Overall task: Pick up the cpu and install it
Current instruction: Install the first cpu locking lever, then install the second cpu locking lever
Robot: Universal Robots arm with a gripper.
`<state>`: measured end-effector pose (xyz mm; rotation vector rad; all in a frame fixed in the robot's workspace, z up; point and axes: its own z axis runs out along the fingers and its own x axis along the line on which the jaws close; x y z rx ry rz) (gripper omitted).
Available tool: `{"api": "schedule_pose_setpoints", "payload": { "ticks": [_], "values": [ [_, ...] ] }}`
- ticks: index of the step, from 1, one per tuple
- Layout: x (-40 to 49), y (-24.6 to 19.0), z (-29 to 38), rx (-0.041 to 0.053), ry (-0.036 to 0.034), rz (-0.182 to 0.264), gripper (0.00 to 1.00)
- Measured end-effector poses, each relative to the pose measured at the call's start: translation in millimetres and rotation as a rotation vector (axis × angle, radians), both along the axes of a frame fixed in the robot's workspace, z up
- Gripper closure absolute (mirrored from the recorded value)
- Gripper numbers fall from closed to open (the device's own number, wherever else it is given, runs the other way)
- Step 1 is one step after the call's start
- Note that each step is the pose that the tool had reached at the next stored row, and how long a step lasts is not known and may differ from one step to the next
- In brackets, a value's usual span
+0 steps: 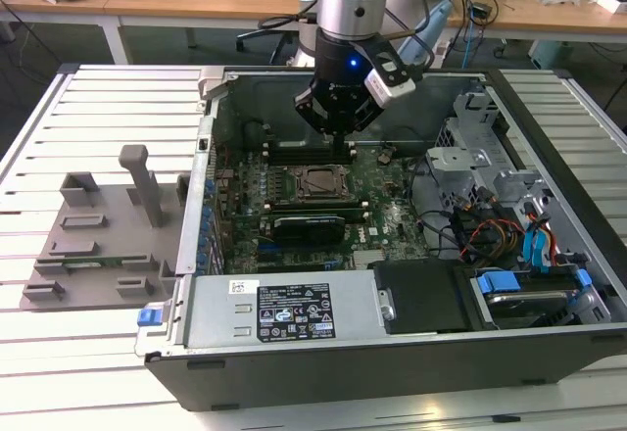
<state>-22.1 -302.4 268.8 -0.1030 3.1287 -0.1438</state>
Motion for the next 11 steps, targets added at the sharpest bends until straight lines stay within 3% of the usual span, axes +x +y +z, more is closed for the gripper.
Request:
{"api": "schedule_pose_setpoints", "payload": {
  "ticks": [11],
  "values": [
    [0.0, 0.0, 0.3, 0.0005, 0.0001, 0.000, 0.89]
  ]
}}
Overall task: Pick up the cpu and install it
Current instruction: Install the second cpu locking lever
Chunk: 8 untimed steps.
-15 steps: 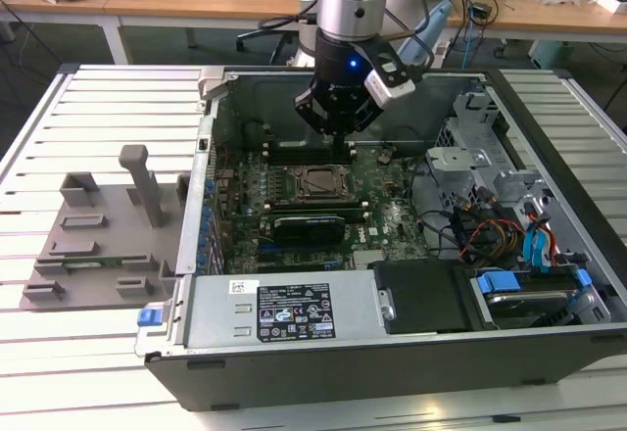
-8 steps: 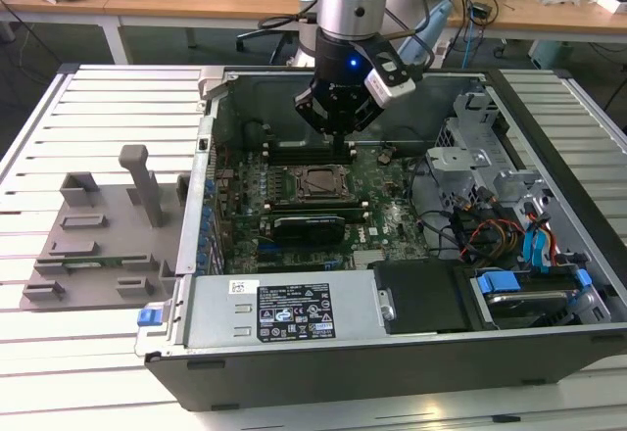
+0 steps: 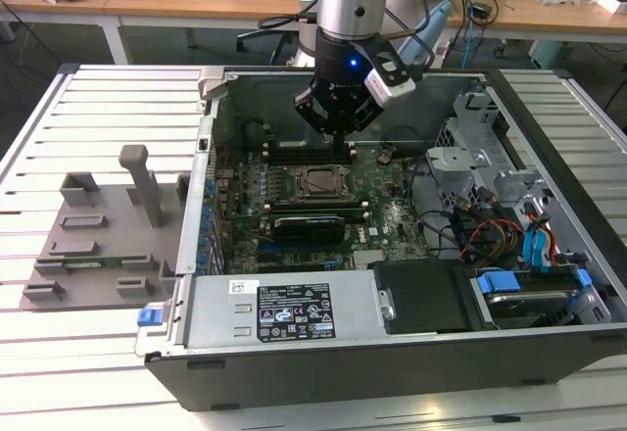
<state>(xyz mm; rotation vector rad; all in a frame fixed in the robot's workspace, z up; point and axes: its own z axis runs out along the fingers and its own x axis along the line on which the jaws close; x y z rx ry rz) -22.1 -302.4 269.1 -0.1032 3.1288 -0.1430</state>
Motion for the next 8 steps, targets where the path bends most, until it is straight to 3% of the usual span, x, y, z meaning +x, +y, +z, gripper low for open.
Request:
{"api": "schedule_pose_setpoints", "payload": {
  "ticks": [1, 3, 5, 8],
  "values": [
    [0.0, -0.7, 0.0, 0.0057, 0.0002, 0.000, 0.89],
    [0.0, -4.4, -0.4, 0.0287, 0.0000, 0.000, 0.89],
    [0.0, -7.4, -0.6, 0.0428, 0.0000, 0.000, 0.89],
    [0.0, -8.6, -0.7, 0.0481, 0.0000, 0.000, 0.89]
  ]
}}
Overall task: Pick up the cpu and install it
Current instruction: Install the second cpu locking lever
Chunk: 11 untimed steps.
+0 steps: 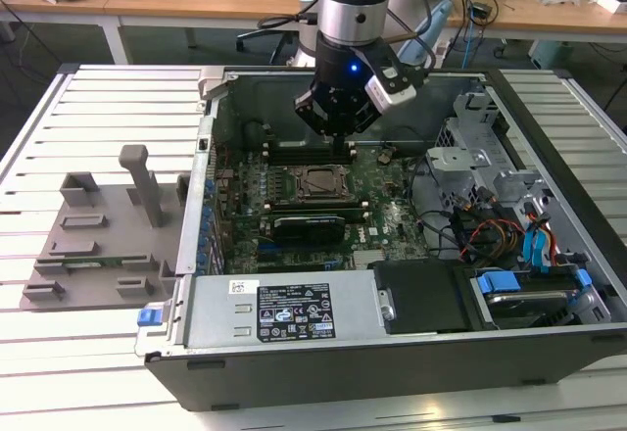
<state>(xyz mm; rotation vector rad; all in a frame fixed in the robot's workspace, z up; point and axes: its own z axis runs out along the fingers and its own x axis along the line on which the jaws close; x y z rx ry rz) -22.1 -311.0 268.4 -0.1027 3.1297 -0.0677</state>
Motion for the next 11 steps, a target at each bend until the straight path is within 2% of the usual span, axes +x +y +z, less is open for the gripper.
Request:
{"api": "schedule_pose_setpoints", "payload": {
  "ticks": [6, 11],
  "values": [
    [0.0, -4.3, -0.3, 0.0130, 0.0000, 0.000, 0.89],
    [0.0, -7.7, -0.4, 0.0191, 0.0001, 0.000, 0.89]
  ]
}}
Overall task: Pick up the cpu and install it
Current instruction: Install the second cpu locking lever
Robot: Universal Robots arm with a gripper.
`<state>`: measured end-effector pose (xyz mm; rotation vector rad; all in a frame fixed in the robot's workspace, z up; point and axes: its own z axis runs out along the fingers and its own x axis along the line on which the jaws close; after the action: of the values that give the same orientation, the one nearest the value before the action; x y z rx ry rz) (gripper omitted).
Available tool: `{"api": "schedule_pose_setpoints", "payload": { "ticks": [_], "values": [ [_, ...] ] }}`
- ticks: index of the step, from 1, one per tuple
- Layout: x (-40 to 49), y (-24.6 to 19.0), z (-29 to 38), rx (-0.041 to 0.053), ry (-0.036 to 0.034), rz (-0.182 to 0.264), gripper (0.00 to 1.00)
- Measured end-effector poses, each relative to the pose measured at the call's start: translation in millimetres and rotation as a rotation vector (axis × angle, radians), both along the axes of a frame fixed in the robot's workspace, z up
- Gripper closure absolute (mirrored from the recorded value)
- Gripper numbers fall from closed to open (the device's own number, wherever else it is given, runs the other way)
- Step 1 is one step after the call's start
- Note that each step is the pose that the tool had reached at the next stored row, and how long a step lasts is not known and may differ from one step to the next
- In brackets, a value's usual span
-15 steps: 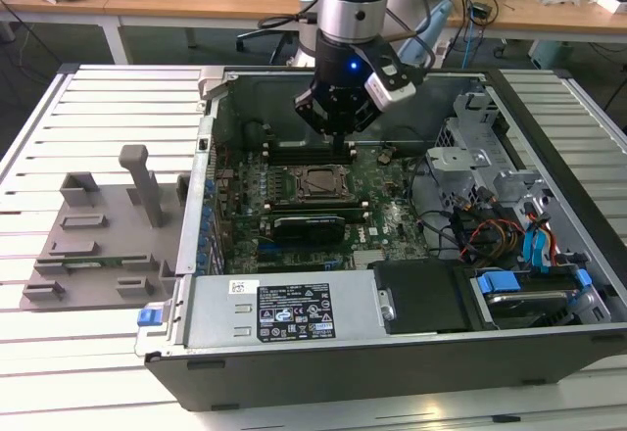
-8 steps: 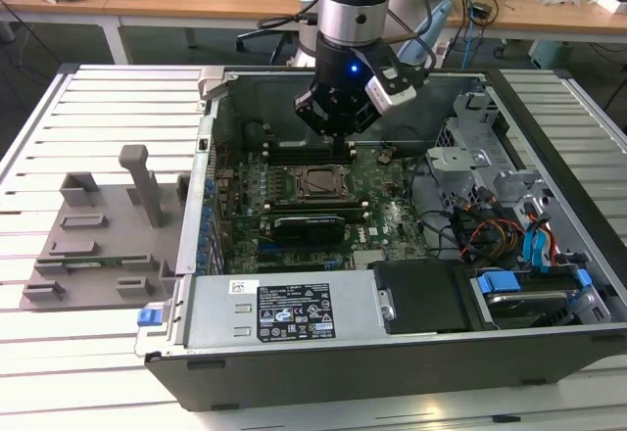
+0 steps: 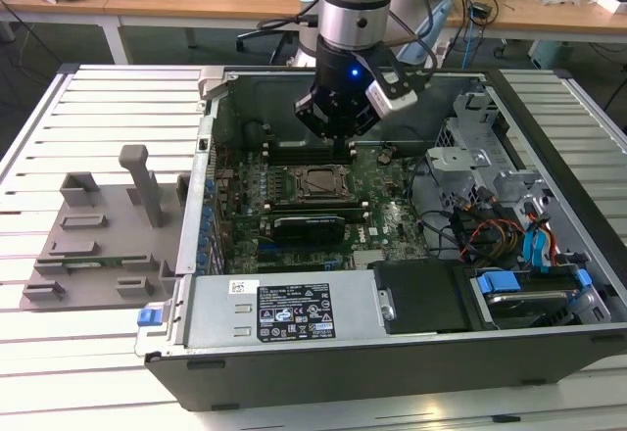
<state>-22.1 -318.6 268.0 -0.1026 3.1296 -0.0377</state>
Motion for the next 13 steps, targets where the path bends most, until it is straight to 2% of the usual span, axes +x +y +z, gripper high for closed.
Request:
{"api": "schedule_pose_setpoints", "payload": {
  "ticks": [3, 7, 9, 13],
  "values": [
    [0.0, -1.7, -0.2, 0.0033, -0.0001, 0.000, 0.89],
    [0.0, -6.1, -0.6, 0.0088, 0.0000, 0.000, 0.89],
    [-0.2, -9.2, -1.1, 0.0143, 0.0000, 0.000, 0.89],
    [-0.9, -14.9, -2.0, 0.0317, 0.0000, 0.000, 0.89]
  ]
}}
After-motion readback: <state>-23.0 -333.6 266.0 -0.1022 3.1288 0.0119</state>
